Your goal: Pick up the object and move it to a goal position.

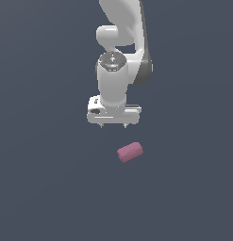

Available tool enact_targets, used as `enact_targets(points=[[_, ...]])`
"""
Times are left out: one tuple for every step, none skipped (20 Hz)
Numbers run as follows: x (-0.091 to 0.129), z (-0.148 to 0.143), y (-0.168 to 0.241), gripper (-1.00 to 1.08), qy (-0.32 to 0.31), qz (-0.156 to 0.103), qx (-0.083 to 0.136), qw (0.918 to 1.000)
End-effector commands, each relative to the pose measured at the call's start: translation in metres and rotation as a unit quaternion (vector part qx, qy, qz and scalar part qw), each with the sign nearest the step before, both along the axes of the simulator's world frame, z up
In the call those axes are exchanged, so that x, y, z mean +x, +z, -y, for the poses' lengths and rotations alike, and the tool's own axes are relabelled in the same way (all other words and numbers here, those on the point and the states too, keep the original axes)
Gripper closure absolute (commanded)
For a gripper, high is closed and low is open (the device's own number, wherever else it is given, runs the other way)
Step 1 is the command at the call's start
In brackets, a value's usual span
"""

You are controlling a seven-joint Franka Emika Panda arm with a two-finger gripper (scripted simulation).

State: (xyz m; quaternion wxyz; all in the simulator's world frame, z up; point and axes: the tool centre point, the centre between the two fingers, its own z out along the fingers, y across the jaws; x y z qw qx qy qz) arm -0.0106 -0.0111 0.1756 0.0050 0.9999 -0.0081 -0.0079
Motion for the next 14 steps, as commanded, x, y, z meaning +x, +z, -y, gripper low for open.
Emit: enact_targets(points=[[0.0, 0.0, 0.0, -0.92, 0.0, 0.0, 0.0, 1.0], [0.0, 0.0, 0.0, -0.92, 0.0, 0.0, 0.0, 1.0], [-0.001, 0.001, -0.001, -0.92, 0.001, -0.002, -0.001, 1.0], [-0.002, 0.002, -0.002, -0.92, 0.002, -0.004, -0.003, 1.0], [-0.003, 0.004, -0.004, -0.92, 0.003, -0.007, -0.005, 1.0], [-0.005, 0.007, -0.006, -0.92, 0.005, -0.01, -0.008, 0.9999], [-0.007, 0.009, -0.009, -0.92, 0.007, -0.014, -0.01, 0.9998], [-0.009, 0.011, -0.011, -0.92, 0.008, -0.018, -0.013, 0.9997], [-0.01, 0.013, -0.012, -0.92, 0.009, -0.02, -0.014, 0.9997], [-0.011, 0.014, -0.013, -0.92, 0.009, -0.022, -0.015, 0.9996], [-0.011, 0.014, -0.013, -0.92, 0.009, -0.022, -0.016, 0.9996], [-0.011, 0.014, -0.013, -0.92, 0.009, -0.022, -0.016, 0.9996], [-0.011, 0.014, -0.013, -0.92, 0.009, -0.021, -0.015, 0.9996], [-0.011, 0.014, -0.012, -0.92, 0.009, -0.021, -0.015, 0.9996]])
